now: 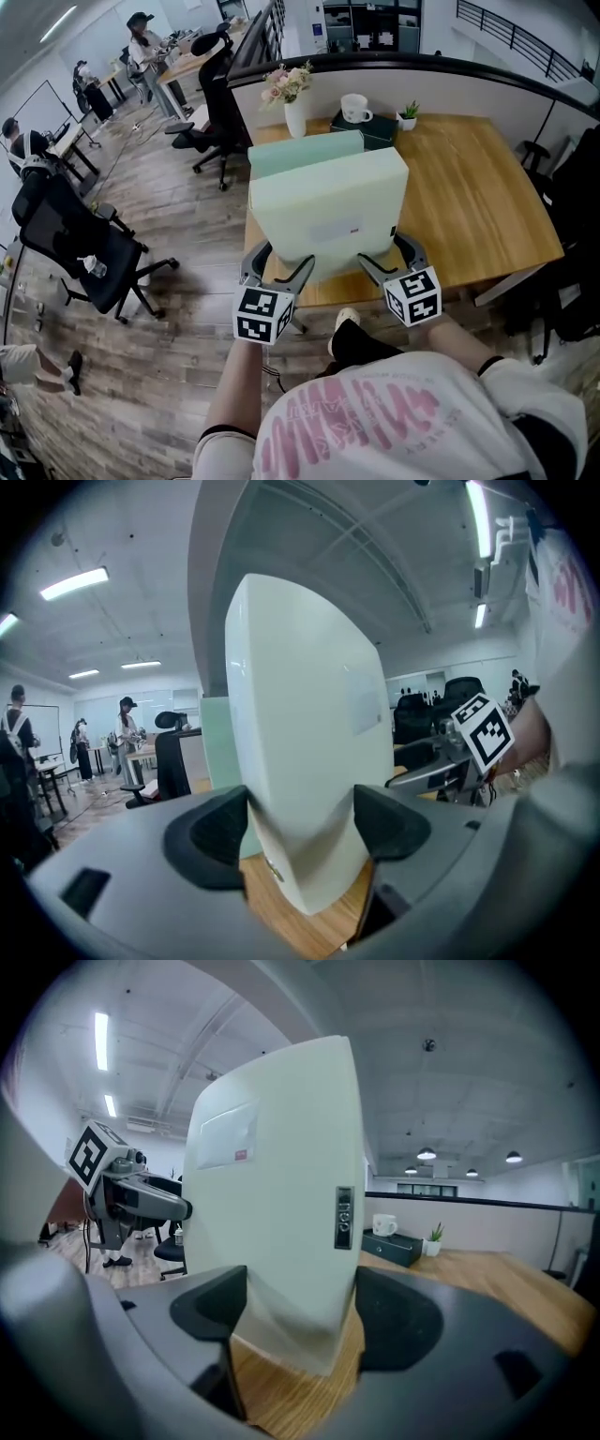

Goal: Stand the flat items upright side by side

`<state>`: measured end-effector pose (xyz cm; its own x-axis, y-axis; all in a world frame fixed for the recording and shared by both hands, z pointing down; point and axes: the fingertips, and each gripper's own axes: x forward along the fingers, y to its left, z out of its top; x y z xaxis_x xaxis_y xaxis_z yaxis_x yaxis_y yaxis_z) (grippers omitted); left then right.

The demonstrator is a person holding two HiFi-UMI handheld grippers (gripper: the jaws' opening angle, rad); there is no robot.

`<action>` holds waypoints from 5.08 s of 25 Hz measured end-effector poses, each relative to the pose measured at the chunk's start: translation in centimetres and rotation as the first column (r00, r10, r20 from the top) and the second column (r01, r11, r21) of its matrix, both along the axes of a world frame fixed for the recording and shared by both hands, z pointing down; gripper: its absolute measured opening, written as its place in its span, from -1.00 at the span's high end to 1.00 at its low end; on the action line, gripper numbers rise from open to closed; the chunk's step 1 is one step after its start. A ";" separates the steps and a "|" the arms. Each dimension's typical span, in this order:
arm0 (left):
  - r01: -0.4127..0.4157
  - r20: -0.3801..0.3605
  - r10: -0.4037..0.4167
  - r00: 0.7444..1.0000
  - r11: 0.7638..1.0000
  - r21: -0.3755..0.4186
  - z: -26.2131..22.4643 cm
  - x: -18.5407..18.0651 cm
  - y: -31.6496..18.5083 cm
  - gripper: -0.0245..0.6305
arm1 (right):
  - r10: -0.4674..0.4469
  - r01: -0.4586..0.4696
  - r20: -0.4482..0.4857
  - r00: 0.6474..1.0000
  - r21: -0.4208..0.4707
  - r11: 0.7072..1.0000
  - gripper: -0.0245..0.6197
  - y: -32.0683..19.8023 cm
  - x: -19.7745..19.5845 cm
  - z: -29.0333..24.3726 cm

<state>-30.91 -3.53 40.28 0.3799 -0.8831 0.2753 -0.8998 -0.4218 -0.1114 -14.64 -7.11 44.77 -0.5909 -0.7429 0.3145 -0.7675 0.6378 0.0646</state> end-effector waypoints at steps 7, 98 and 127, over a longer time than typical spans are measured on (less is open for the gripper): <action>0.014 -0.009 -0.014 1.000 0.999 -0.051 1.5 -1.4 -2.2 -0.17 | 0.026 -0.026 -0.007 1.000 -0.089 0.996 -0.21 -1.7 -1.3 2.3; 0.248 -0.506 -0.255 0.824 0.965 -0.082 3.3 -7.6 -5.8 0.16 | 0.101 -0.030 0.181 0.978 -0.357 0.934 -0.11 -9.6 -0.1 4.5; 0.512 -0.460 -0.457 0.761 0.859 -0.007 -4.7 11.1 -1.7 0.92 | -0.211 0.310 0.401 0.891 -0.201 0.929 0.93 -9.6 9.0 -7.6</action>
<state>-19.85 -5.19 35.61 -0.0533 -0.9957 0.0756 -0.9451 0.0747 0.3182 -5.65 -16.74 37.14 -0.8610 -0.4707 0.1929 -0.5079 0.7740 -0.3782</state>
